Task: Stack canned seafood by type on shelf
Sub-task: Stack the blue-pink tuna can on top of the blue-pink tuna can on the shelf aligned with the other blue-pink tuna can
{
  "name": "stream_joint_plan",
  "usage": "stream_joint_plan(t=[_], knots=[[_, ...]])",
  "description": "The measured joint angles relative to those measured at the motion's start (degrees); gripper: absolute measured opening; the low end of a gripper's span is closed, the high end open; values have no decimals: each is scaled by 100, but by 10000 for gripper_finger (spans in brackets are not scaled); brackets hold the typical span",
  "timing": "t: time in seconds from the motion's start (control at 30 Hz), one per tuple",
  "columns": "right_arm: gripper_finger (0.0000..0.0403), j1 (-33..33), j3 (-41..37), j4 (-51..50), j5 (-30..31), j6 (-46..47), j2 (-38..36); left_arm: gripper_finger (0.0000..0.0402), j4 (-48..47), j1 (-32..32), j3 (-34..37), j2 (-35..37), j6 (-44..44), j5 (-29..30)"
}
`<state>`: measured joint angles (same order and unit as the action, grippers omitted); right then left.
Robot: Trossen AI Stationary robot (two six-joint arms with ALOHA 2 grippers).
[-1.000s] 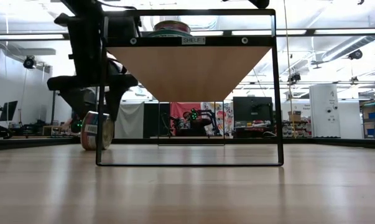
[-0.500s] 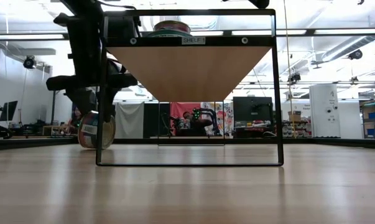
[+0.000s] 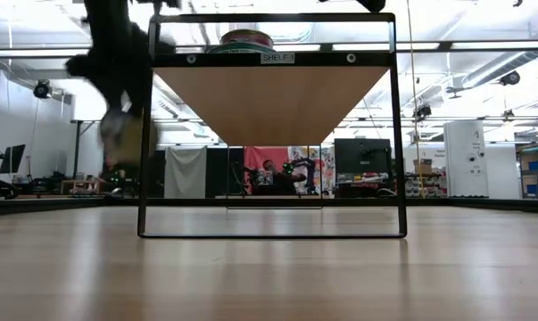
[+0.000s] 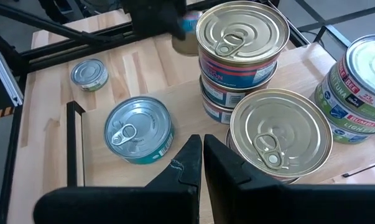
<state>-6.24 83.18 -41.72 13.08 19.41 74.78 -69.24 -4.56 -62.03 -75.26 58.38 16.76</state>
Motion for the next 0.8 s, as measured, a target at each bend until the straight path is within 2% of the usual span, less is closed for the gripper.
stream_joint_plan(t=[0.2, 0.3, 0.4, 0.6, 0.8], knots=[[9, 0, 0, 3, 0, -294, -24, 169, -2, 434, -1160, 627, -1283, 204], [9, -22, 99, 11, 1, -420, -35, 169, -370, 693, -1827, 757, -1594, 512], [9, -100, 283, 50, 1, -706, -40, 169, -301, 1067, -2438, 754, -2232, 623], [13, -286, 616, 178, 42, -1193, -39, 169, -261, 2011, -3530, 324, -3116, 1286], [43, -528, 742, 568, 52, -1746, -37, 169, 94, 2839, -4526, -655, -4484, 1932]])
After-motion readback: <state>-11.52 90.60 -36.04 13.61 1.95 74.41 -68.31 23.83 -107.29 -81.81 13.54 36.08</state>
